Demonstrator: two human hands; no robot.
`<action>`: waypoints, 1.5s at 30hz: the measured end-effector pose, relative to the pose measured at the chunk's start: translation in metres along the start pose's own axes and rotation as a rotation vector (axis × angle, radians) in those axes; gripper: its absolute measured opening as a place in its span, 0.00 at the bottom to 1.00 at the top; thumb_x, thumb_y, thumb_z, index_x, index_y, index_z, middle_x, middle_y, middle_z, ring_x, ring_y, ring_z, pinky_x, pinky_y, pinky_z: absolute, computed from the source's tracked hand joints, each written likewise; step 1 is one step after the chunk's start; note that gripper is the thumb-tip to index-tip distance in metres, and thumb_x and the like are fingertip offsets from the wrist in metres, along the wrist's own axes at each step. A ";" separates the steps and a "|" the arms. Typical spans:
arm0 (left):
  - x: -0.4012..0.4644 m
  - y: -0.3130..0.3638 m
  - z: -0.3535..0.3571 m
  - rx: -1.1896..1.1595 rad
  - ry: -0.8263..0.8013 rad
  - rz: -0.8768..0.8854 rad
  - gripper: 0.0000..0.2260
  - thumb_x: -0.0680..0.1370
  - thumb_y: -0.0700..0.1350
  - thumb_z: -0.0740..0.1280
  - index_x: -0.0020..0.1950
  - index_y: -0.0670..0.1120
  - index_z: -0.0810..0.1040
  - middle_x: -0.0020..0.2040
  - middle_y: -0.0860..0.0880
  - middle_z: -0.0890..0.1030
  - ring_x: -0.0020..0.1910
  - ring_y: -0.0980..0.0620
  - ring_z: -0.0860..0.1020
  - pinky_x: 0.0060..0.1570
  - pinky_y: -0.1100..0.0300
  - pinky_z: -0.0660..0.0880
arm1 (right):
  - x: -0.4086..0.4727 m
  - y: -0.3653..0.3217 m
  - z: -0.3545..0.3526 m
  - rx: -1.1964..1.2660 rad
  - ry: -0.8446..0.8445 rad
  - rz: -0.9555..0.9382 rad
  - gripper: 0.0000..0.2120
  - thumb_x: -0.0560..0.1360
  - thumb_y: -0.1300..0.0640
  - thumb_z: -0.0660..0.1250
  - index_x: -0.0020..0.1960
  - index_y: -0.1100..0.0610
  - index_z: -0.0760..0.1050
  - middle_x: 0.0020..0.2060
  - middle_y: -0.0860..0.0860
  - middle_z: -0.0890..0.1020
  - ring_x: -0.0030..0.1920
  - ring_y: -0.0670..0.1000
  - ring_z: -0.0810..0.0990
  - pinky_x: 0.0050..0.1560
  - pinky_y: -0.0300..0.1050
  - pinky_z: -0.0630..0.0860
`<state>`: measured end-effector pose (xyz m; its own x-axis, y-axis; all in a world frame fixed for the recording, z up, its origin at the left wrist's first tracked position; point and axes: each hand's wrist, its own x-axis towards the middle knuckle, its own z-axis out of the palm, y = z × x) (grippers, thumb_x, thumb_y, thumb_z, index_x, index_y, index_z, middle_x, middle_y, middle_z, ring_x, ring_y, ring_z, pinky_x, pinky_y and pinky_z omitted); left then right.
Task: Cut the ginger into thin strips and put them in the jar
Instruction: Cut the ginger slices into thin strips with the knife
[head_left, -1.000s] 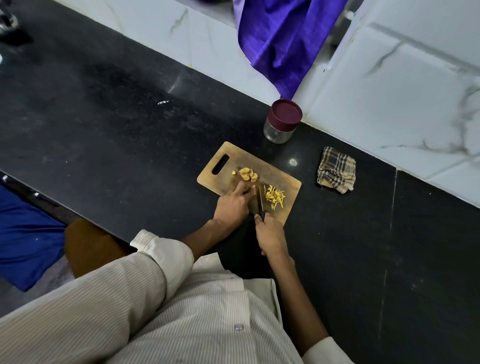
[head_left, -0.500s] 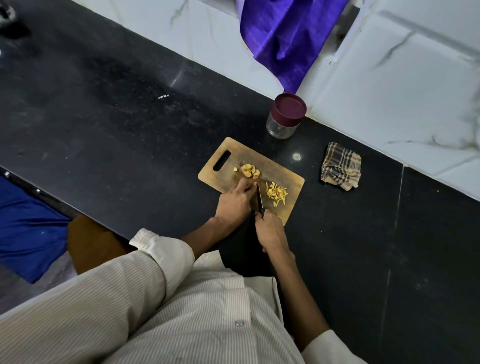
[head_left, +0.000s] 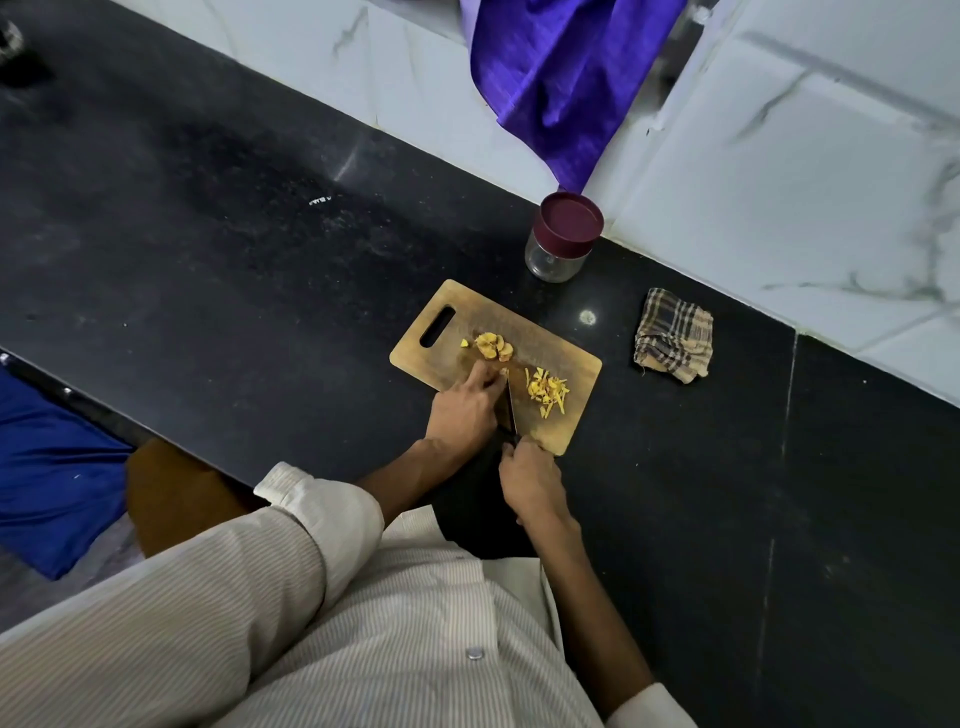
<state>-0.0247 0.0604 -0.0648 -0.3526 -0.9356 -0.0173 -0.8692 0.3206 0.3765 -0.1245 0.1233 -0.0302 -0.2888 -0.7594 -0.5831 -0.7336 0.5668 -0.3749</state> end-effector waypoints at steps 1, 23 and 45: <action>0.000 0.001 0.000 -0.001 0.002 -0.001 0.19 0.78 0.40 0.60 0.70 0.44 0.70 0.63 0.44 0.70 0.47 0.42 0.78 0.38 0.51 0.77 | -0.002 0.001 0.000 -0.017 0.014 -0.010 0.16 0.84 0.53 0.54 0.65 0.62 0.72 0.60 0.60 0.78 0.61 0.60 0.77 0.55 0.51 0.73; -0.004 -0.007 -0.001 -0.083 0.040 0.012 0.18 0.80 0.40 0.59 0.70 0.46 0.72 0.62 0.45 0.70 0.49 0.46 0.77 0.37 0.59 0.73 | 0.001 0.001 -0.007 0.158 0.075 0.038 0.17 0.83 0.48 0.56 0.61 0.59 0.73 0.53 0.58 0.80 0.52 0.60 0.81 0.51 0.61 0.81; -0.003 0.001 0.001 0.008 -0.004 -0.025 0.22 0.77 0.43 0.65 0.72 0.46 0.69 0.63 0.44 0.70 0.49 0.45 0.78 0.39 0.54 0.78 | 0.013 -0.006 -0.007 0.114 0.005 -0.053 0.15 0.83 0.52 0.55 0.61 0.60 0.74 0.54 0.59 0.79 0.52 0.61 0.81 0.52 0.63 0.80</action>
<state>-0.0246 0.0637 -0.0651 -0.3320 -0.9428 -0.0298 -0.8805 0.2984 0.3682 -0.1284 0.1078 -0.0312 -0.2551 -0.7907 -0.5566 -0.6731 0.5584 -0.4849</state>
